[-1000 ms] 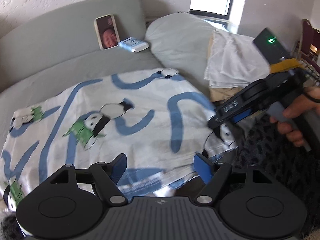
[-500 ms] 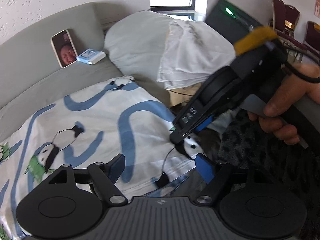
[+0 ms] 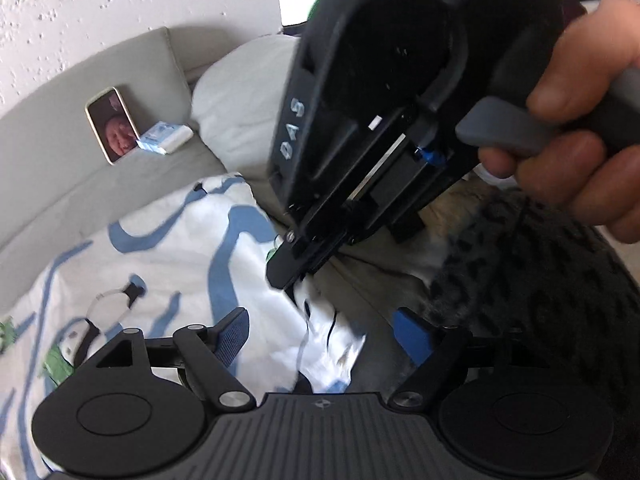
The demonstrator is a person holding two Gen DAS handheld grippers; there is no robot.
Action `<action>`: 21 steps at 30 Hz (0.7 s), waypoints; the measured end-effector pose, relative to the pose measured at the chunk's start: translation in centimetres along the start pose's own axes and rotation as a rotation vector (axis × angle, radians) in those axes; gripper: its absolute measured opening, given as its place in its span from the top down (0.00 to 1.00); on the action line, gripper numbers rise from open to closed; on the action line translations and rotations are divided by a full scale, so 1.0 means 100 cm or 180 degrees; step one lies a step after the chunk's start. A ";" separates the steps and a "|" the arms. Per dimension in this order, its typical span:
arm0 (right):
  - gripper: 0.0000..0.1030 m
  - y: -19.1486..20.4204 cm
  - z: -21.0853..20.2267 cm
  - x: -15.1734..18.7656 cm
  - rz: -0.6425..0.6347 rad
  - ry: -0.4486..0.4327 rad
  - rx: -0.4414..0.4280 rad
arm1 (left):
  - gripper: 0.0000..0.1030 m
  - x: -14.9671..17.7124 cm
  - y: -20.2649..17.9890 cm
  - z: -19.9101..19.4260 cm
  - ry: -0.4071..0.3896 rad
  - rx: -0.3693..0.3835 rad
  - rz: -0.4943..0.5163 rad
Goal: Fold clothes
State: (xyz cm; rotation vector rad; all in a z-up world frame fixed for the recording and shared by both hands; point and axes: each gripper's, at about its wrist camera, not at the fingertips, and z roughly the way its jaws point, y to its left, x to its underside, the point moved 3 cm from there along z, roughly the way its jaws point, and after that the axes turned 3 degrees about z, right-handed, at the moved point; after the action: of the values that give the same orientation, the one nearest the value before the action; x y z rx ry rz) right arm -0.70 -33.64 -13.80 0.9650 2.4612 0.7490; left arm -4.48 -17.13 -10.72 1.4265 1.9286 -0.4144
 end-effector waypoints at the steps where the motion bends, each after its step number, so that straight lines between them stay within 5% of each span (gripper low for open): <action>1: 1.00 0.003 -0.001 -0.001 0.0000 0.0016 -0.0025 | 0.26 -0.002 0.002 0.001 -0.0019 -0.0062 -0.0011; 7: 0.99 0.015 -0.005 -0.004 -0.0002 0.0026 -0.0157 | 0.58 -0.001 0.006 0.013 0.0017 -0.0219 -0.0058; 10: 0.99 0.020 0.001 -0.004 -0.0035 0.0051 -0.0159 | 0.96 -0.002 0.008 0.018 0.0060 -0.0309 -0.0112; 12: 0.99 0.021 0.002 -0.006 -0.0086 0.0048 -0.0114 | 1.00 -0.003 0.014 0.018 0.0120 -0.0324 -0.0170; 15: 0.68 0.016 0.001 -0.012 -0.0110 -0.0031 -0.0042 | 1.00 -0.004 0.020 0.014 0.0167 -0.0349 -0.0189; 17: 0.27 0.007 -0.003 -0.023 0.0066 -0.0233 -0.0045 | 1.00 -0.006 0.026 0.008 0.0141 -0.0331 -0.0232; 21: 0.26 -0.008 0.005 -0.043 0.0507 -0.0366 -0.0312 | 1.00 -0.011 0.042 -0.010 0.0055 -0.0300 -0.0418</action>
State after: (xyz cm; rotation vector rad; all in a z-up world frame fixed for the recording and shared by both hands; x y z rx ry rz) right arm 2.11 -37.00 -13.93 1.1434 2.2478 0.8329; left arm -0.71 -15.83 -8.60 1.2517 2.0354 -0.3676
